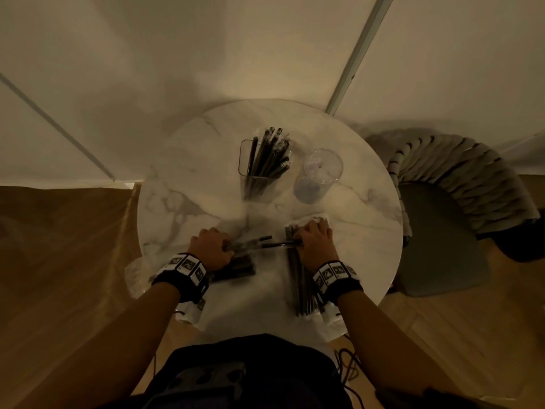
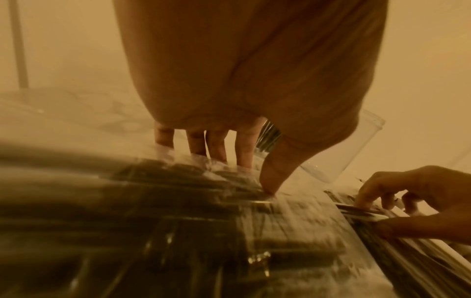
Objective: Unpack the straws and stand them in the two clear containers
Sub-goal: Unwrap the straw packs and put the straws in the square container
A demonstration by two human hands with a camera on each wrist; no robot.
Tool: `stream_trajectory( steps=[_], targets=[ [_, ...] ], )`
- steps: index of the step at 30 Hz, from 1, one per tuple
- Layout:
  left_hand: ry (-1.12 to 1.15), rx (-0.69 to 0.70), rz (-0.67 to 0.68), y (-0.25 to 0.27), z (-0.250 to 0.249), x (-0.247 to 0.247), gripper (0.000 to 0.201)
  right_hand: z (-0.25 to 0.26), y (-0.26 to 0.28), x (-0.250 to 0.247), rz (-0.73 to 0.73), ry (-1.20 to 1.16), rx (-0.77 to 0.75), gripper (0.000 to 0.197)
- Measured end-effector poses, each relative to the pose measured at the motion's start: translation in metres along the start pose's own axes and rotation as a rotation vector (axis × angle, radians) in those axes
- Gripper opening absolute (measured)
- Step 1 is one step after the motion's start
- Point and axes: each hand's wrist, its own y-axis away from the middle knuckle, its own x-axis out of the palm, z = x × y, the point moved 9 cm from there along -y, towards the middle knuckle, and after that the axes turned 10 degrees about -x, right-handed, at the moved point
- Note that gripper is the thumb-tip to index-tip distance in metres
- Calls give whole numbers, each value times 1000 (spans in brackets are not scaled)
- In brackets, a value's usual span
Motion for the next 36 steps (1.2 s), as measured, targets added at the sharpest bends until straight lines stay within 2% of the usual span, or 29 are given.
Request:
stream_trajectory(
  steps=[4,7,10,12,15,21,25,31,36],
  targets=[
    [102,2,-45,2,-1,-3,37,5,-5,-2,-15,-19,-23,24],
    [240,22,-23,5,-5,-6,26,16,-8,-4,-107,-298,-60,19],
    [357,48,0,10,-11,-10,30,20,-10,-5,-170,-568,-24,33],
    [397,64,8,10,-15,-11,27,21,-10,0,-156,-670,34,40],
    [415,83,-10,9,-21,-13,27,30,-9,10,-104,-798,73,39],
    [479,135,-58,12,-30,-21,25,38,-6,10,-167,-840,90,18],
    [506,160,-92,14,-34,-26,27,32,-6,8,-163,-840,120,23],
    [470,149,-75,14,-31,-26,43,19,-4,2,-278,-881,192,25],
    [489,146,-76,13,-32,-28,37,11,-2,0,-352,-1071,228,17]
  ],
)
